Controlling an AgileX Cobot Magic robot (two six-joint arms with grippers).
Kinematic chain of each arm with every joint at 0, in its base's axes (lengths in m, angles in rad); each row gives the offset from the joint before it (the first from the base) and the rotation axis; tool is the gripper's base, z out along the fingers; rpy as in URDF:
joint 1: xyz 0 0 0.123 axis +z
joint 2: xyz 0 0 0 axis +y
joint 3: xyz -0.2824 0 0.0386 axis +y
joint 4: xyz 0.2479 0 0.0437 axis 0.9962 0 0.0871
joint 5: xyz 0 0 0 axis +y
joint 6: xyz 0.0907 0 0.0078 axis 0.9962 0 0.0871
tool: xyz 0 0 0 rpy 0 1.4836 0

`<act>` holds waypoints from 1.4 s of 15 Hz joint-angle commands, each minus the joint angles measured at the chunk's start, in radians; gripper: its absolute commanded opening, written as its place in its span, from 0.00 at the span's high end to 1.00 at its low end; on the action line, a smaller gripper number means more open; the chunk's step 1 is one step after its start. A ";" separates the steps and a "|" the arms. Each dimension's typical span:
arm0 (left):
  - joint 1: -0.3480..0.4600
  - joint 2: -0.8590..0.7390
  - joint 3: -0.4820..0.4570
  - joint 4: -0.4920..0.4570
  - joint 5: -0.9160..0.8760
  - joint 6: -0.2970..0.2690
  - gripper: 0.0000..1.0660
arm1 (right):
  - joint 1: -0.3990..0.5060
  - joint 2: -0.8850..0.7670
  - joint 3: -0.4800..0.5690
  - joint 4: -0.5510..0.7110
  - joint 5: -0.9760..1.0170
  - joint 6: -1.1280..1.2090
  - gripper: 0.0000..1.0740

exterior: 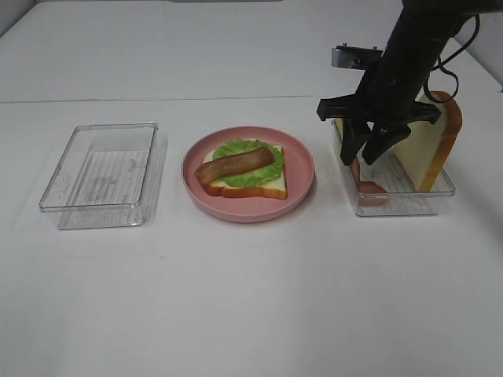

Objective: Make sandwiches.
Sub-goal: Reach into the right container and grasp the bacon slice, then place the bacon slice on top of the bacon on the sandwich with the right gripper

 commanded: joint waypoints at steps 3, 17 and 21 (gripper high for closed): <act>-0.004 -0.022 0.001 -0.010 -0.011 0.000 0.16 | 0.002 -0.001 -0.006 -0.009 0.033 0.045 1.00; -0.004 -0.022 0.001 -0.010 -0.011 0.000 0.16 | 0.003 -0.312 -0.022 0.530 0.097 -0.193 1.00; -0.004 -0.022 0.001 -0.010 -0.011 0.000 0.16 | 0.051 -0.235 -0.022 0.731 -0.067 -0.301 1.00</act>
